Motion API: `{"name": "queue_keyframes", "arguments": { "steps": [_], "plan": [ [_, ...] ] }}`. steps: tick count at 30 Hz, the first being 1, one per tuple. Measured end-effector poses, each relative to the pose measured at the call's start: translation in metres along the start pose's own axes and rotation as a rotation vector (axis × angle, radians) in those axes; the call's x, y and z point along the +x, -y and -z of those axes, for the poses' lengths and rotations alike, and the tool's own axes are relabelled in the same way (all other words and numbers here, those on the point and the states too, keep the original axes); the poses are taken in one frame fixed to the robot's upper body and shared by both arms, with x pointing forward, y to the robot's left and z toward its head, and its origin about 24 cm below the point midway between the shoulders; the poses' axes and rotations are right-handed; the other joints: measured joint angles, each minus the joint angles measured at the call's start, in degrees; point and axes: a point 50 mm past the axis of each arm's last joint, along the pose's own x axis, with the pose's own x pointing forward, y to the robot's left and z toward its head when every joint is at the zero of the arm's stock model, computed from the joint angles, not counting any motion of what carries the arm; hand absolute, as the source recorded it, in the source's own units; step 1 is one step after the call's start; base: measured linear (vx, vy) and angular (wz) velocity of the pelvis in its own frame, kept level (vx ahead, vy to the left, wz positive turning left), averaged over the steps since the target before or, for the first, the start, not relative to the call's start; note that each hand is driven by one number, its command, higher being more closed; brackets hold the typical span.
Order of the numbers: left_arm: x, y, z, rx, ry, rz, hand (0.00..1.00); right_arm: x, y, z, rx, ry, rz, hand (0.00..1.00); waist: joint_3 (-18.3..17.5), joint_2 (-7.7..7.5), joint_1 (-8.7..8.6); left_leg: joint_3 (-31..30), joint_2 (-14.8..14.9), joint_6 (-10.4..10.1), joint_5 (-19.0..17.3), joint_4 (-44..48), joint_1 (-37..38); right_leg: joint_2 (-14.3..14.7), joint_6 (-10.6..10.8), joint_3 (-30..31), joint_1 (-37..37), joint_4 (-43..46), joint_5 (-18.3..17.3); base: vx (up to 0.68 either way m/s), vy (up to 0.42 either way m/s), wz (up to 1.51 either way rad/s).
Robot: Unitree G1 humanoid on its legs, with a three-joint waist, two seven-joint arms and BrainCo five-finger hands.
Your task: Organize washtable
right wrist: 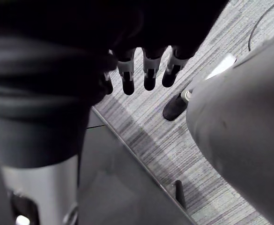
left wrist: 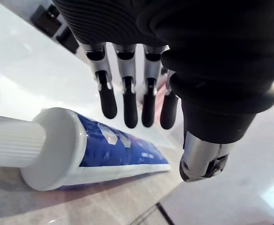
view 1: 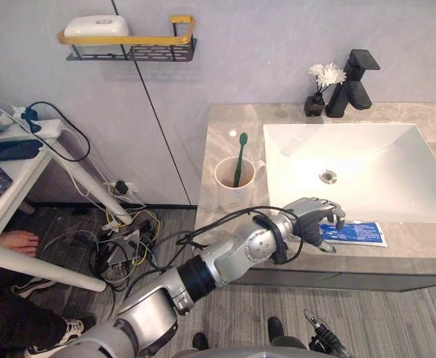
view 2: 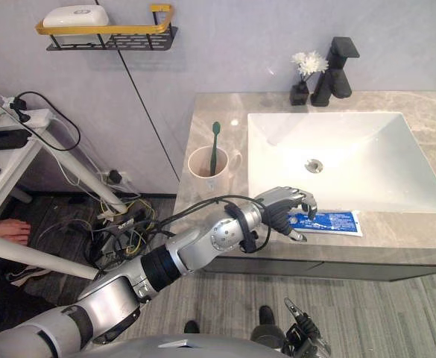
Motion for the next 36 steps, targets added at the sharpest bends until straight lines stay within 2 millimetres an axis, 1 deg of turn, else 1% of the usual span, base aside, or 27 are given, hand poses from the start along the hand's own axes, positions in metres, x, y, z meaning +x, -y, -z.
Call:
{"name": "queue_keyframes", "arguments": {
  "steps": [4,6,9,12,14,21,22,25,28,36],
  "plan": [
    [0.000,0.005,-0.002,0.005,0.009,0.022,1.00,0.000,0.001,0.000,0.001,0.001,0.011,0.00,0.1,0.13,-0.26,-0.3,0.0,0.0,0.0,0.2,-0.2,0.0,0.0,-0.4,0.1,0.0,0.0,-0.01,0.001,0.04],
    [-0.001,0.010,0.001,0.000,-0.001,0.038,1.00,0.000,0.000,-0.001,0.003,0.004,0.014,0.00,0.2,0.33,-0.80,-0.6,0.0,0.0,0.0,0.2,-0.1,0.0,0.0,-0.6,0.4,-0.1,0.0,-0.01,0.001,0.06],
    [-0.002,0.014,0.008,-0.003,-0.030,0.054,1.00,0.001,0.001,-0.004,0.025,0.012,0.020,0.00,0.3,0.79,-0.95,-0.6,0.0,0.0,0.0,0.0,0.1,0.1,-0.1,-0.8,0.7,-0.5,0.1,0.00,0.000,0.00],
    [-0.002,0.014,0.008,-0.003,-0.028,0.051,1.00,0.001,-0.001,-0.007,0.029,0.019,0.017,0.00,1.0,1.08,-1.04,-0.8,0.0,0.0,0.0,-0.2,0.5,0.1,-0.3,-1.3,1.5,-1.2,0.3,0.01,-0.003,0.03],
    [-0.002,0.014,0.008,-0.003,-0.021,0.051,1.00,0.001,-0.002,-0.007,0.030,0.020,0.015,0.00,1.1,1.08,-1.07,-0.9,0.0,-0.1,0.1,-0.6,0.5,0.2,-0.4,-1.5,1.9,-2.6,0.9,0.04,-0.009,0.03],
    [-0.002,0.013,0.007,-0.003,-0.013,0.033,1.00,0.002,-0.007,-0.012,0.031,0.031,0.003,0.00,1.6,0.98,-1.24,-0.9,0.0,-0.2,0.0,-1.8,1.8,0.3,-0.4,-2.1,3.6,-4.2,1.1,0.05,-0.003,0.01],
    [-0.002,0.013,0.007,-0.004,-0.013,0.029,0.00,0.003,-0.008,-0.013,0.031,0.034,0.000,0.00,1.7,0.91,-1.25,-1.0,0.0,-0.2,0.0,-1.8,1.8,0.3,-0.4,-2.2,3.6,-4.2,1.1,0.03,0.002,0.04],
    [-0.002,0.012,0.007,-0.004,-0.014,0.024,0.00,0.003,-0.011,-0.015,0.031,0.039,-0.006,0.00,1.9,0.69,-1.26,-1.1,0.0,-0.2,0.0,-1.8,1.8,0.2,-0.4,-2.6,3.7,-4.2,1.1,0.01,0.002,0.03],
    [-0.002,0.011,0.007,-0.004,-0.015,0.012,0.00,0.004,-0.013,-0.017,0.031,0.044,-0.012,0.00,3.0,0.54,-1.26,-1.3,0.0,-0.2,0.0,-1.8,2.3,0.2,-0.5,-2.8,4.2,-4.2,1.1,0.00,0.000,0.00],
    [-0.002,0.009,0.006,-0.001,-0.010,-0.001,0.00,0.003,-0.012,-0.014,0.019,0.036,-0.011,0.00,3.0,0.60,-1.08,-1.3,0.0,-0.2,0.0,-1.7,1.5,0.1,-0.5,-2.6,3.3,-3.8,1.0,0.00,0.000,0.00]
  ]
}}
